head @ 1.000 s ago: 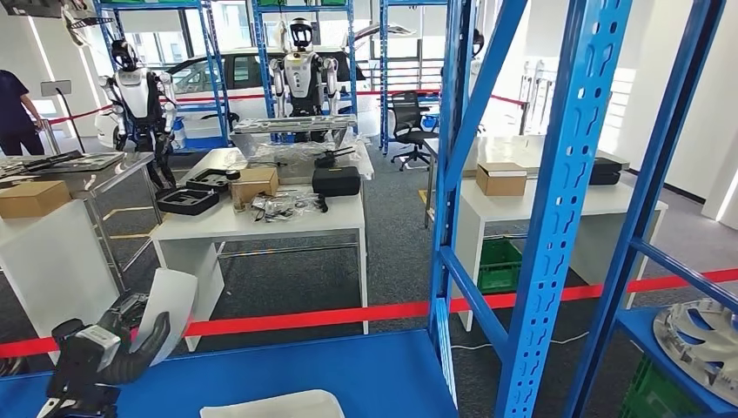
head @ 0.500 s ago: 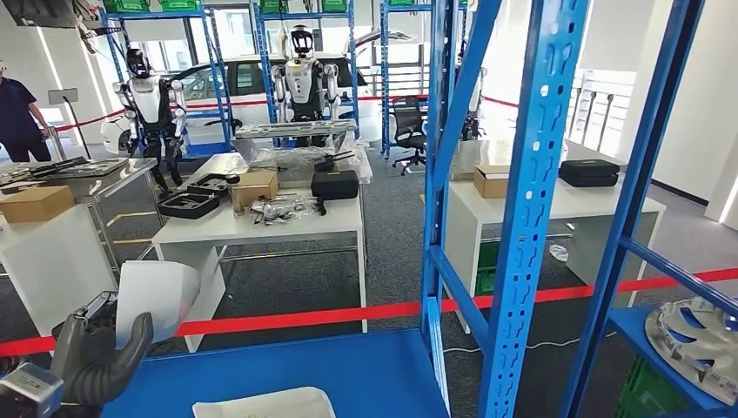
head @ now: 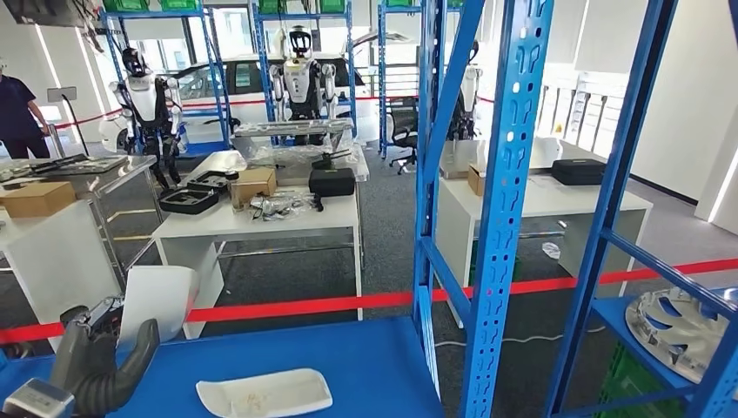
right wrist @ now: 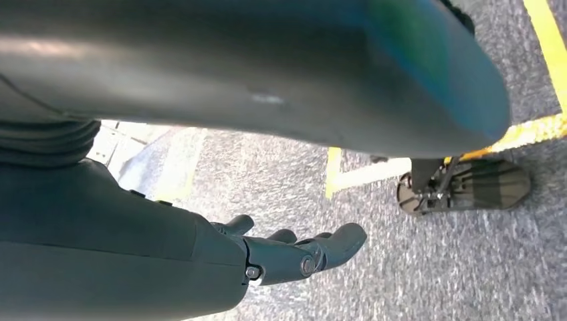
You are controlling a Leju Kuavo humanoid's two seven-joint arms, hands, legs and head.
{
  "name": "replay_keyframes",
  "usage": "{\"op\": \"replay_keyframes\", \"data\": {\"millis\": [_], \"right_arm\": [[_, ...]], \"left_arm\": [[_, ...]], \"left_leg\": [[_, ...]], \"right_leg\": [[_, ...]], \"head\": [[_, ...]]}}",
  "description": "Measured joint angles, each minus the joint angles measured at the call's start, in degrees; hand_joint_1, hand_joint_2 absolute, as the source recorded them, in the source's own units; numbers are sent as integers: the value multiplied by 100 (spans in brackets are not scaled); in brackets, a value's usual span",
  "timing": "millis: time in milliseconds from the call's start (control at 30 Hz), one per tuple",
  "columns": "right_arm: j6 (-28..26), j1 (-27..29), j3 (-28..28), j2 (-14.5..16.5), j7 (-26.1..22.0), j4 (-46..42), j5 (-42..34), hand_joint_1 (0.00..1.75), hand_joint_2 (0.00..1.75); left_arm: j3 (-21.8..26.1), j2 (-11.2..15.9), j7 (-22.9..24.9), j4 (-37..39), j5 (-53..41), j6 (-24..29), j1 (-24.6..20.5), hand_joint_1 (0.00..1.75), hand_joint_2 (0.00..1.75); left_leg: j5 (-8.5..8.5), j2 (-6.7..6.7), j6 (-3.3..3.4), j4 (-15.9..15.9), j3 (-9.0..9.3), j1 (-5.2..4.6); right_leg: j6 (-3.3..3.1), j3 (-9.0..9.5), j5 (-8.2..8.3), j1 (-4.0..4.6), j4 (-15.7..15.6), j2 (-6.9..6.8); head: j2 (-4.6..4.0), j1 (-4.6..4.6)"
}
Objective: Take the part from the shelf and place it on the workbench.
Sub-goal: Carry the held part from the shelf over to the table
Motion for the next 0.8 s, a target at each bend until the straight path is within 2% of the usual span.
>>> {"op": "replay_keyframes", "data": {"millis": [33,67,100,133,200,233,267,300,333,367,400,433,467,533,567,600,633,700,733,767,800], "right_arm": [[0,5,-7,0,-2,0,-7,0,0],[0,11,-10,0,-7,0,-13,0,0],[0,17,-12,0,-1,0,-21,0,0],[0,18,-13,0,3,0,-27,0,0],[0,13,-13,1,19,0,-34,0,0],[-1,11,-14,0,18,0,-35,0,0],[-2,10,-14,-1,18,0,-37,0,0],[-7,8,-15,-2,18,0,-39,0,0],[-13,4,-16,-3,18,0,-43,0,0],[-19,-4,-17,-3,18,-1,-46,0,0],[-24,-13,-19,-3,17,-1,-50,0,0],[-28,-17,-21,-3,14,-2,-52,0,0],[-30,-18,-24,-3,10,-2,-52,0,0],[-33,-7,-35,-3,2,-2,-53,0,0],[-33,-5,-42,-3,1,-2,-53,0,0],[-32,-5,-49,-3,1,-2,-53,0,0],[-32,-6,-55,-3,1,-2,-53,0,0],[-32,-6,-63,-5,1,-2,-52,0,0],[-33,-5,-67,-7,1,-2,-51,0,0],[-33,-4,-69,-7,1,-2,-49,0,0],[-32,-3,-70,-8,1,-2,-46,0,0]], "left_arm": [[-16,-13,7,-3,-8,1,-3,175,175],[-33,-30,16,-4,-14,1,-6,175,175],[-53,-49,24,-6,-20,1,-6,175,175],[-73,-66,32,-7,-25,1,-7,175,175],[-99,-87,47,-9,-39,1,2,175,175],[-105,-98,51,-9,-45,1,12,175,175],[-111,-108,52,-9,-50,1,23,175,175],[-115,-118,53,-9,-54,1,35,175,175],[-119,-123,54,-11,-56,1,46,175,175],[-121,-129,54,-19,-58,1,56,175,175],[-122,-132,54,-34,-59,1,66,175,175],[-124,-134,53,-53,-58,1,78,175,175],[-128,-139,51,-72,-58,1,91,175,175],[-137,-147,50,-92,-56,0,116,175,175],[-141,-150,50,-97,-56,-1,126,175,175],[-143,-149,52,-99,-55,-2,133,175,175],[-144,-146,51,-102,-55,-1,140,175,175],[-148,-144,51,-107,-52,0,159,175,175],[-149,-143,52,-112,-50,1,182,175,175],[-150,-143,49,-123,-48,0,216,175,175],[-151,-142,42,-149,-42,0,260,175,175]], "left_leg": [[61,6,35,-32,-39,5],[127,16,76,-57,-67,15],[198,28,124,-83,-113,28],[273,40,162,-98,-172,42],[402,52,201,-89,-339,32],[468,55,202,-78,-432,28],[529,58,200,-62,-525,26],[585,60,193,-41,-616,26],[634,61,178,-12,-706,28],[677,63,155,24,-790,28],[713,65,127,66,-858,23],[747,69,95,98,-903,17],[783,72,61,115,-926,11],[856,71,-9,108,-941,12],[823,62,-46,129,-971,20],[689,51,-84,222,-1018,30],[462,42,-120,415,-1089,41],[-83,32,-179,1062,-1245,60],[-229,31,-198,1390,-1289,69],[-248,31,-207,1604,-1274,75],[-150,30,-208,1647,-1178,79]], "right_leg": [[38,-9,33,-11,-21,0],[69,-35,-13,-13,-4,-2],[91,-82,-162,-11,95,-4],[104,-157,-416,-9,317,-9],[120,-328,-955,3,1009,-16],[128,-372,-1075,6,1329,-17],[133,-349,-1057,11,1507,-17],[134,-238,-934,12,1500,-18],[131,-21,-781,12,1288,-21],[121,273,-715,12,925,-25],[96,566,-731,22,513,-27],[64,785,-787,32,185,-28],[28,902,-862,44,-13,-27],[-62,888,-831,53,-80,-29],[-110,849,-781,46,-87,-38],[-161,796,-720,38,-98,-48],[-200,729,-654,26,-109,-59],[-233,589,-530,25,-107,-70],[-229,511,-461,26,-104,-71],[-221,429,-392,27,-101,-72],[-208,341,-324,27,-97,-72]], "head": [[-1,-3],[-1,1],[-1,9],[-1,18],[0,36],[0,39],[0,42],[0,45],[0,48],[0,51],[0,53],[0,50],[-1,47],[-1,39],[-2,38],[-2,33],[-2,26],[-2,13],[-2,9],[-2,7],[-2,3]]}}
